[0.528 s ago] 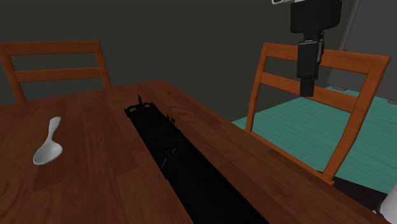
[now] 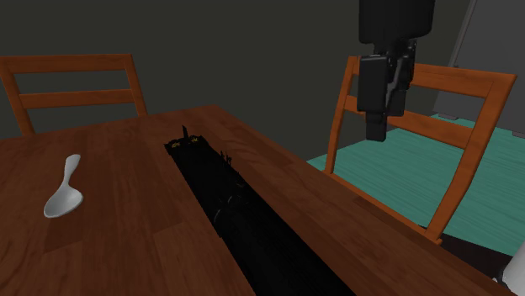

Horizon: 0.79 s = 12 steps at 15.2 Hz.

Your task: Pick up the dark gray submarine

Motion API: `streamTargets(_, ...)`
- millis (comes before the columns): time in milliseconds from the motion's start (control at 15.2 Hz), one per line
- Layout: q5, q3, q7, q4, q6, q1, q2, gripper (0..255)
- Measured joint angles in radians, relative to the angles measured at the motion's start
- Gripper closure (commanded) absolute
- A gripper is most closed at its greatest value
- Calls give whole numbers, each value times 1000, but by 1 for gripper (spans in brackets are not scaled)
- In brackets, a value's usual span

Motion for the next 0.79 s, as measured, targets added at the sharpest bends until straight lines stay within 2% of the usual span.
streamTargets(396,87,120,199,111,72,1,125,0)
streamTargets(792,114,233,395,256,146,-16,280,0)
